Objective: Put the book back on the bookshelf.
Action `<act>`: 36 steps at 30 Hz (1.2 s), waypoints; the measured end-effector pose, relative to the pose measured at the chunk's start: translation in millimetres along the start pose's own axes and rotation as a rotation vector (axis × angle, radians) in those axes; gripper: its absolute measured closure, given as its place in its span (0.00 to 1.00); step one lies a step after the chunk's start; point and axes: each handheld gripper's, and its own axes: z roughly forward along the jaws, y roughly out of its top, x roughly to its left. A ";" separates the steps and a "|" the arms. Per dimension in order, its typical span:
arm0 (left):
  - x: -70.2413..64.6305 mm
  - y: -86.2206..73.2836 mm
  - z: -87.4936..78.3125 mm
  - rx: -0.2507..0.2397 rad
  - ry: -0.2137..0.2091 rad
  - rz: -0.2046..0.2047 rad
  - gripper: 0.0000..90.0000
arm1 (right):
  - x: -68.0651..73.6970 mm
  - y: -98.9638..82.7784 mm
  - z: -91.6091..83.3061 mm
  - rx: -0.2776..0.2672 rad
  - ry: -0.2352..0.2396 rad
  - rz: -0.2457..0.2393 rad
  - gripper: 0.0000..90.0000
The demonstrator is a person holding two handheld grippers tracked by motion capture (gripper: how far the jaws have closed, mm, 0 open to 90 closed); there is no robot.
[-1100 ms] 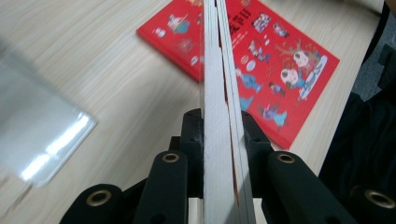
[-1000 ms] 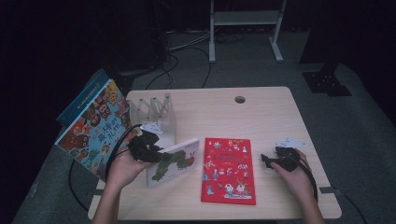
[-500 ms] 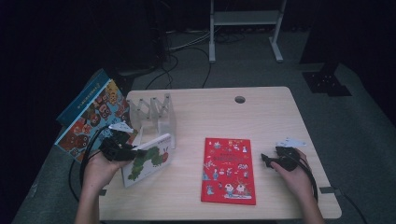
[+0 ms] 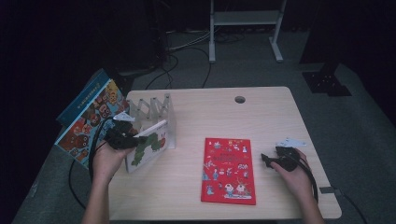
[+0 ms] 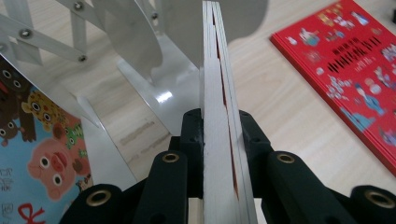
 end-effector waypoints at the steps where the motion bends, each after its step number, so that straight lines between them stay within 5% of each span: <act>1: 0.7 1.9 2.2 -0.003 0.009 -0.001 0.84 | -0.1 0.0 0.0 -0.001 0.000 -0.001 0.28; 17: 8.7 25.7 41.8 -0.054 0.076 -0.070 0.84 | -0.2 0.0 0.0 -0.001 0.000 -0.001 0.28; 30: 7.2 22.2 67.0 0.004 0.116 -0.092 0.84 | -0.1 0.1 0.1 -0.001 0.000 -0.002 0.28; 36: 9.3 20.1 67.5 0.030 0.100 -0.085 0.82 | 0.1 0.0 0.0 -0.001 0.001 -0.002 0.29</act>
